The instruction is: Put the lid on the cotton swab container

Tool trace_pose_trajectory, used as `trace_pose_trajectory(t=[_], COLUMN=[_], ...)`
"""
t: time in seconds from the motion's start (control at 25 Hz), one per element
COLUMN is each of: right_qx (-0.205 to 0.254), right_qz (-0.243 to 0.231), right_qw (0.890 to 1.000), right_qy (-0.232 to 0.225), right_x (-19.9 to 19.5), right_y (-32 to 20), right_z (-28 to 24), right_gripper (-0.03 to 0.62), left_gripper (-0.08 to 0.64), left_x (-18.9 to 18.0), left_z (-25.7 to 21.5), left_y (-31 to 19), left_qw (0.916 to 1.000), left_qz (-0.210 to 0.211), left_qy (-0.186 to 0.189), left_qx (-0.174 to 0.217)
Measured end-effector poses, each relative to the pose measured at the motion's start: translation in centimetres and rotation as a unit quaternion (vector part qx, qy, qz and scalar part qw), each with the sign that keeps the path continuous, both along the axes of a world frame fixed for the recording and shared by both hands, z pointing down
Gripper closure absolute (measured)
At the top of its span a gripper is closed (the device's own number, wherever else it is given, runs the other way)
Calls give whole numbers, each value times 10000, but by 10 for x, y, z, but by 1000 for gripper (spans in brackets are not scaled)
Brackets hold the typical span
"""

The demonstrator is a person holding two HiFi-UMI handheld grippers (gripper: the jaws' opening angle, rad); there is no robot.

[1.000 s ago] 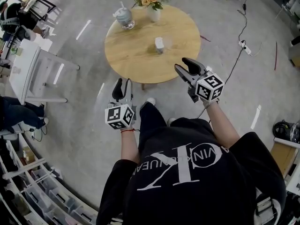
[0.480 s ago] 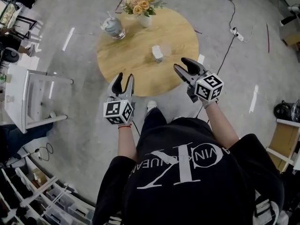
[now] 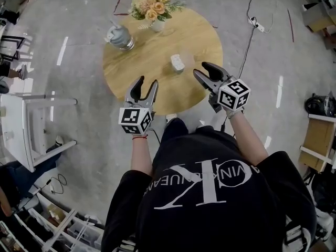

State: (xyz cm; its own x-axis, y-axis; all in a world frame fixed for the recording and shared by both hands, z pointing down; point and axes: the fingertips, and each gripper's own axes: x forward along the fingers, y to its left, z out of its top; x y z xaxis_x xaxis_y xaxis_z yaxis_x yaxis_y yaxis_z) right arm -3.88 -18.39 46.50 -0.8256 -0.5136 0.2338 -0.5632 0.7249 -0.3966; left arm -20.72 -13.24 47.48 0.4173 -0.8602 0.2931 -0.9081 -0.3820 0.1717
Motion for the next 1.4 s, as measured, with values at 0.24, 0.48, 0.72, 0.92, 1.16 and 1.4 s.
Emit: trace_pose_trajectory(t=[0.24, 0.48, 0.72, 0.92, 1.16, 1.4], right_qx=[-112, -223, -390, -508, -628, -743], right_qz=[349, 660, 730, 658, 443, 316], right_qw=[9993, 9975, 9966, 9965, 9968, 9962], right_qy=[115, 90, 53, -89, -206, -332], right_x=[-10, -15, -9, -10, -20, -25], right_y=[-7, -14, -30, -43, -49, -51], right_z=[10, 15, 26, 32, 36, 41], right_gripper=[410, 410, 407, 405, 405, 405], left_gripper=[311, 268, 225, 207, 202, 186], left_x=[9, 41, 67, 78, 86, 100], left_z=[22, 45, 62, 73, 81, 101], left_y=[-14, -23, -34, -46, -58, -62], left_qw=[9953, 9820, 9752, 9727, 9694, 9570], left_qz=[931, 1822, 2085, 2153, 2232, 2570], left_qy=[-95, -198, -184, -328, -575, -1043], left_qx=[-246, -467, -717, -808, -842, -852])
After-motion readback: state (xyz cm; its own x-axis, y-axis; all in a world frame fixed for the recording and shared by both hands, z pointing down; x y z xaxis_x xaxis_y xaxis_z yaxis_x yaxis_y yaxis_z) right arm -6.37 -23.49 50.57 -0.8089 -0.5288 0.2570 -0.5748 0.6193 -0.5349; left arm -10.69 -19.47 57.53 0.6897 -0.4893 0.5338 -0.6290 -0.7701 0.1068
